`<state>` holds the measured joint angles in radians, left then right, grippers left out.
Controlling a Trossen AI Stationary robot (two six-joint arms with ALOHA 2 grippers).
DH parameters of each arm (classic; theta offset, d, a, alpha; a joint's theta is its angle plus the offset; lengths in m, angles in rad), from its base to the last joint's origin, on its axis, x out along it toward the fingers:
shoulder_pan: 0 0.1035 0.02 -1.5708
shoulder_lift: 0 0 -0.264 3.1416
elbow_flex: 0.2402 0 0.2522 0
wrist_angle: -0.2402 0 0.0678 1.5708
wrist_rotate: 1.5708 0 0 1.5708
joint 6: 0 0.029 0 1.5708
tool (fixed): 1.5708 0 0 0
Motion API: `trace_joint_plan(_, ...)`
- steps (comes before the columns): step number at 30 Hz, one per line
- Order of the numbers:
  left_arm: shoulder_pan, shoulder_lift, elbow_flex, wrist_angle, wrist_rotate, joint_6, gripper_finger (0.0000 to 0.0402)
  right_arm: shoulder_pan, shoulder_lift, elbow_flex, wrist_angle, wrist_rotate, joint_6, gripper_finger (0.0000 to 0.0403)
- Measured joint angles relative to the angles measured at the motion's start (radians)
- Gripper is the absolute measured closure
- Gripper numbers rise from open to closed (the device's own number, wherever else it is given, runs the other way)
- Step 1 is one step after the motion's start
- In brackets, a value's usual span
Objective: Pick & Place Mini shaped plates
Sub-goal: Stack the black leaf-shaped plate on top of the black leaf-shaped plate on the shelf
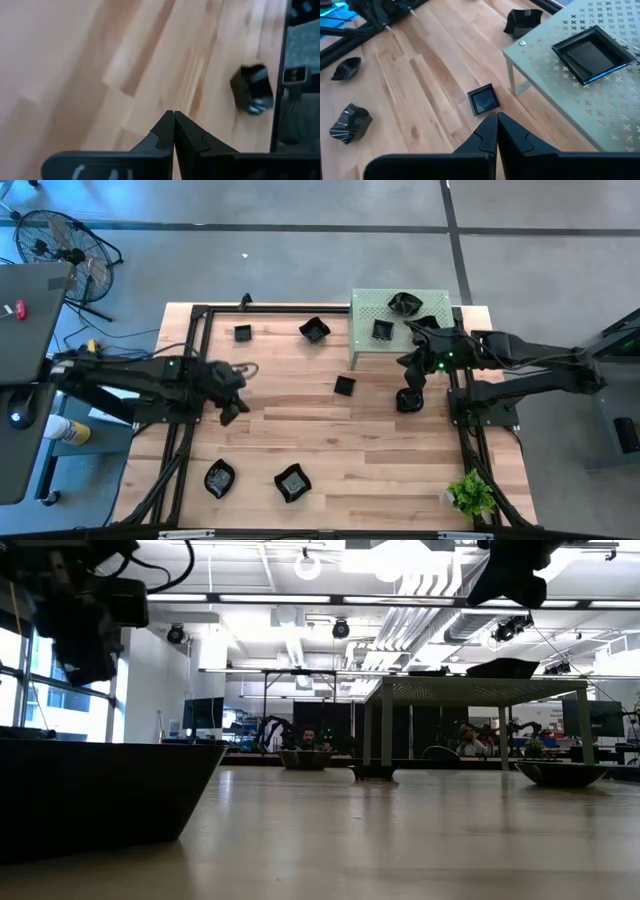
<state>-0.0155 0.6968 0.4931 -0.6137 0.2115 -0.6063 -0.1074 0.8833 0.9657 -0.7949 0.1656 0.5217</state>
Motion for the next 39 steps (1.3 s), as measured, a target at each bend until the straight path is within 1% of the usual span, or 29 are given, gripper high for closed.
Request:
trace_joint_plan(3, -0.122, 0.026, 0.000, -0.004, -0.039, -0.148, 0.0401, 0.000, 0.000, 0.000, 0.000, 0.001, -0.005, 0.0402)
trace_joint_plan(5, -0.191, 0.043, 0.000, -0.026, -0.046, -0.285, 0.0401, -0.001, 0.000, 0.000, 0.000, 0.001, -0.025, 0.0401)
trace_joint_plan(8, -0.275, 0.078, 0.000, -0.071, -0.018, -0.487, 0.0401, -0.001, 0.000, 0.000, 0.000, 0.001, -0.050, 0.0400)
trace_joint_plan(11, -0.346, 0.119, 0.000, -0.083, 0.030, -0.616, 0.0392, -0.001, 0.000, 0.000, 0.000, -0.001, -0.071, 0.0399)
trace_joint_plan(14, -0.414, 0.158, 0.000, -0.062, 0.045, -0.692, 0.0361, -0.001, 0.000, 0.000, 0.004, -0.012, -0.093, 0.0401)
trace_joint_plan(19, -0.517, 0.225, 0.000, -0.060, 0.048, -0.816, 0.0289, -0.001, 0.000, 0.000, 0.012, -0.015, -0.104, 0.0399)
trace_joint_plan(22, -0.578, 0.253, -0.020, -0.027, 0.057, -0.878, 0.0266, -0.001, 0.000, 0.000, 0.012, -0.021, -0.104, 0.0400)
trace_joint_plan(26, -0.654, 0.262, -0.081, 0.107, 0.067, -0.984, 0.0267, -0.001, 0.000, 0.000, 0.016, -0.022, -0.116, 0.0401)
trace_joint_plan(29, -0.711, 0.263, -0.119, 0.139, 0.062, -1.058, 0.0276, -0.001, 0.000, 0.000, 0.025, -0.023, -0.119, 0.0400)
trace_joint_plan(31, -0.744, 0.263, -0.128, 0.157, 0.036, -1.093, 0.0283, -0.001, 0.000, 0.000, 0.033, -0.023, -0.119, 0.0400)
trace_joint_plan(35, -0.786, 0.262, -0.128, 0.210, -0.017, -1.102, 0.0299, -0.001, 0.000, 0.000, 0.059, -0.022, -0.130, 0.0401)
trace_joint_plan(39, -0.799, 0.274, -0.129, 0.213, -0.040, -1.101, 0.0324, -0.001, 0.000, 0.000, 0.077, -0.017, -0.132, 0.0401)
